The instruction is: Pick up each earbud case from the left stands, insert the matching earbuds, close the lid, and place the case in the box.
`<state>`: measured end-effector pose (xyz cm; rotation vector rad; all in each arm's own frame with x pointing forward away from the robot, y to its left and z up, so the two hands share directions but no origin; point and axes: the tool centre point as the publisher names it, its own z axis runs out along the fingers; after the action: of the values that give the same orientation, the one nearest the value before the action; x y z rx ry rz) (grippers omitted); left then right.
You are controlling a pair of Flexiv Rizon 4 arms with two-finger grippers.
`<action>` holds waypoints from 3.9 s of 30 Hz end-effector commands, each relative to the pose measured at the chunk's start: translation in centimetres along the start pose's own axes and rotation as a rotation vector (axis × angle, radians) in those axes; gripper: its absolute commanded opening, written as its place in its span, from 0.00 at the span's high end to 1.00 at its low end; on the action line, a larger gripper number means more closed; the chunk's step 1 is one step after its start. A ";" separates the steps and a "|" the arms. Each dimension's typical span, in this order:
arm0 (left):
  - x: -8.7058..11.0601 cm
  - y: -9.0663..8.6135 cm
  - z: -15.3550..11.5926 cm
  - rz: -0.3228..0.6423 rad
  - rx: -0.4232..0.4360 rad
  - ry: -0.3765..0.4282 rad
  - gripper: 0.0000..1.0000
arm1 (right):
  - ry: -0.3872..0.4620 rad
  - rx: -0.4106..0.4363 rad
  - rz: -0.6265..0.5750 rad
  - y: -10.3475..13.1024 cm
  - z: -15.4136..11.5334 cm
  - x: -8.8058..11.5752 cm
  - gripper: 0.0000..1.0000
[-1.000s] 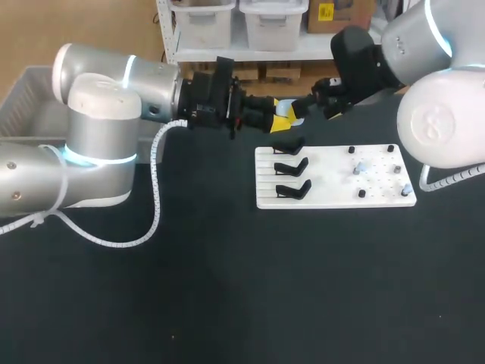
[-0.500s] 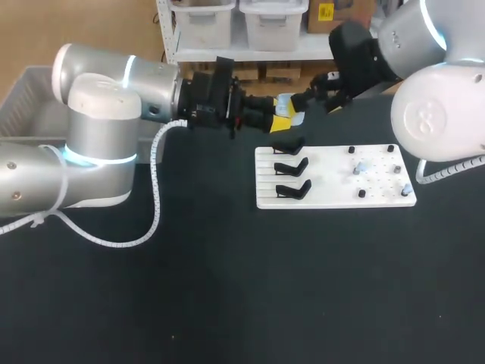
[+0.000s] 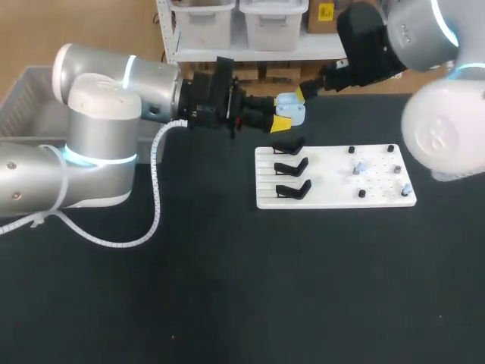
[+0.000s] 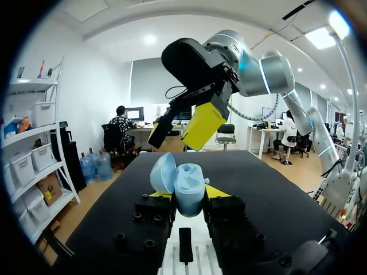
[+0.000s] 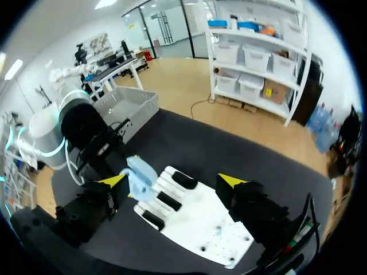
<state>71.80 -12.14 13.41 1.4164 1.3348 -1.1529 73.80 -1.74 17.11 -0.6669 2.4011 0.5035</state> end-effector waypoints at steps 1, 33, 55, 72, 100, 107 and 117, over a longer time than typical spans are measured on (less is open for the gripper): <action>0.0 -0.2 0.0 0.002 -0.005 -0.002 1.00 | -0.004 0.210 -0.048 -0.1 -3.3 2.4 0.00; 0.0 -0.2 0.0 0.002 -0.005 -0.002 1.00 | 0.445 0.368 0.112 -8.1 -5.3 17.9 0.00; 0.0 -0.2 0.0 0.002 -0.005 -0.002 1.00 | 0.581 0.355 0.143 -8.9 -1.6 22.3 0.33; 0.0 -0.2 0.0 0.002 -0.005 -0.002 1.00 | 0.519 0.436 0.135 -10.0 -1.5 22.3 0.51; 0.0 -0.2 0.0 0.002 -0.005 -0.002 1.00 | 0.508 0.478 0.096 -10.0 -0.8 21.8 0.62; 0.0 -0.2 0.0 0.002 -0.005 -0.002 1.00 | 0.518 0.497 0.092 -10.0 -0.5 22.0 0.64; 0.0 -0.2 0.0 0.002 -0.005 -0.002 1.00 | 0.500 0.534 0.106 -10.3 -0.7 21.9 0.67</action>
<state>71.79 -12.13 13.42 1.4163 1.3350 -1.1529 64.17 -17.69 1.99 -0.4614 2.8749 -0.3070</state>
